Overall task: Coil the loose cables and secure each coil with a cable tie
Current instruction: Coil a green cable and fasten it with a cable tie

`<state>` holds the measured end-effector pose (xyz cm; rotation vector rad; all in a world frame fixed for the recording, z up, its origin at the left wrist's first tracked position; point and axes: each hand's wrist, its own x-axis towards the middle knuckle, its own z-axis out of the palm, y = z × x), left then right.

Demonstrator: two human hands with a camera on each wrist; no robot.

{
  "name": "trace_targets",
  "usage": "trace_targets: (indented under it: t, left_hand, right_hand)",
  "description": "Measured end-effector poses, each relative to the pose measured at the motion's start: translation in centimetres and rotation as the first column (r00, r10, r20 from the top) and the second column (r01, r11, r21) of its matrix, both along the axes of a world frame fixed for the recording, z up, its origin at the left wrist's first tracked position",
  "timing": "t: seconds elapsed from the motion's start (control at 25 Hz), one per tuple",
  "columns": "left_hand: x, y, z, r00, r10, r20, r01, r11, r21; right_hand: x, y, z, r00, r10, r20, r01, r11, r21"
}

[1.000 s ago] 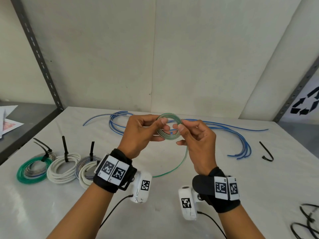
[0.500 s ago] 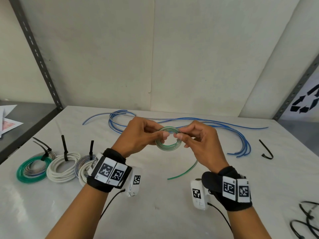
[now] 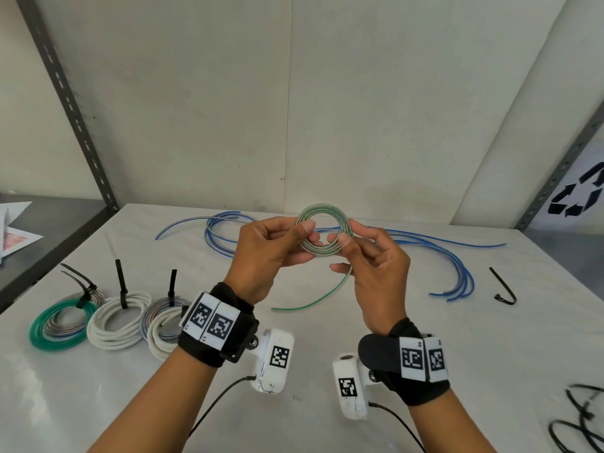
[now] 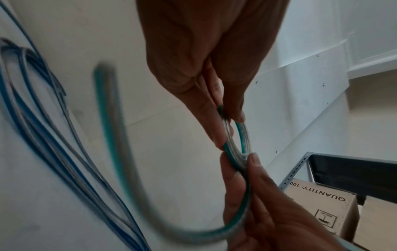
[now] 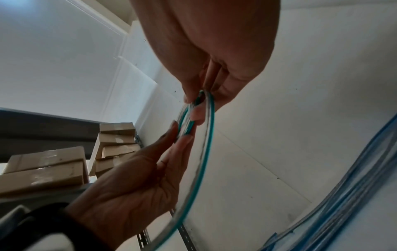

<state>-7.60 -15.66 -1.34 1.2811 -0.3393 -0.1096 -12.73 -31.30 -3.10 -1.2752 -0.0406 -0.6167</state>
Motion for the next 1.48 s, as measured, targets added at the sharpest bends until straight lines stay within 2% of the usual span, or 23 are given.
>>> trace_targets:
  t: [0.08, 0.12, 0.24, 0.32, 0.48, 0.68, 0.84, 0.92, 1.0, 1.12, 1.24, 1.48]
  left_hand:
    - [0.0, 0.1, 0.1, 0.999, -0.047, 0.016, 0.047, 0.999, 0.027]
    - [-0.1, 0.0, 0.1, 0.998, -0.058, 0.035, 0.055, 0.996, 0.064]
    - [-0.3, -0.3, -0.2, 0.987, -0.109, 0.118, 0.076, 0.962, 0.261]
    - [-0.4, -0.3, -0.5, 0.974, -0.163, 0.156, 0.102, 0.936, 0.338]
    - [-0.1, 0.6, -0.2, 0.974, -0.196, 0.113, 0.146, 0.926, 0.349]
    - [0.2, 1.8, 0.0, 0.979, -0.177, 0.103, 0.102, 0.858, 0.504]
    - [0.1, 1.7, -0.1, 0.975, -0.198, 0.104, 0.109, 0.827, 0.551]
    - [0.1, 1.6, -0.1, 0.977, -0.176, 0.123, 0.089, 0.852, 0.517]
    - [0.2, 1.5, -0.1, 0.985, -0.122, 0.124, 0.061, 0.91, 0.411]
    - [0.2, 1.2, 0.1, 0.996, -0.006, 0.087, -0.012, 0.98, 0.2]
    - [0.1, 0.7, 0.2, 1.0, 0.023, 0.018, -0.025, 0.998, 0.064]
    - [-0.1, -0.2, -0.1, 0.998, -0.011, -0.059, 0.007, 0.998, -0.061]
  right_hand:
    - [0.1, -0.5, -0.1, 1.0, -0.003, 0.001, 0.003, 0.999, -0.05]
    - [0.1, -0.9, -0.2, 1.0, 0.01, -0.002, -0.01, 0.992, -0.13]
    - [-0.3, -1.5, -0.4, 0.997, 0.07, -0.034, -0.078, 0.887, -0.456]
    - [-0.5, -1.9, -0.4, 0.996, 0.068, -0.06, -0.09, 0.828, -0.554]
    - [-0.4, -2.7, -0.4, 0.996, 0.057, -0.068, -0.085, 0.827, -0.556]
    - [-0.3, -2.3, -0.8, 0.992, 0.083, -0.096, -0.123, 0.814, -0.567]
    - [-0.4, -2.3, -0.7, 0.994, 0.069, -0.09, -0.109, 0.795, -0.597]
    - [-0.4, -2.3, -0.7, 0.995, 0.069, -0.068, -0.096, 0.802, -0.589]
    - [-0.1, -2.5, -0.7, 0.998, 0.051, -0.037, -0.062, 0.849, -0.525]
    - [0.3, -2.5, -0.6, 0.999, 0.003, -0.032, -0.013, 0.954, -0.3]
    - [0.2, -1.9, -0.6, 1.0, 0.013, -0.027, -0.017, 0.987, -0.159]
    - [0.0, -0.9, -0.2, 0.998, 0.052, -0.028, -0.052, 0.999, 0.002]
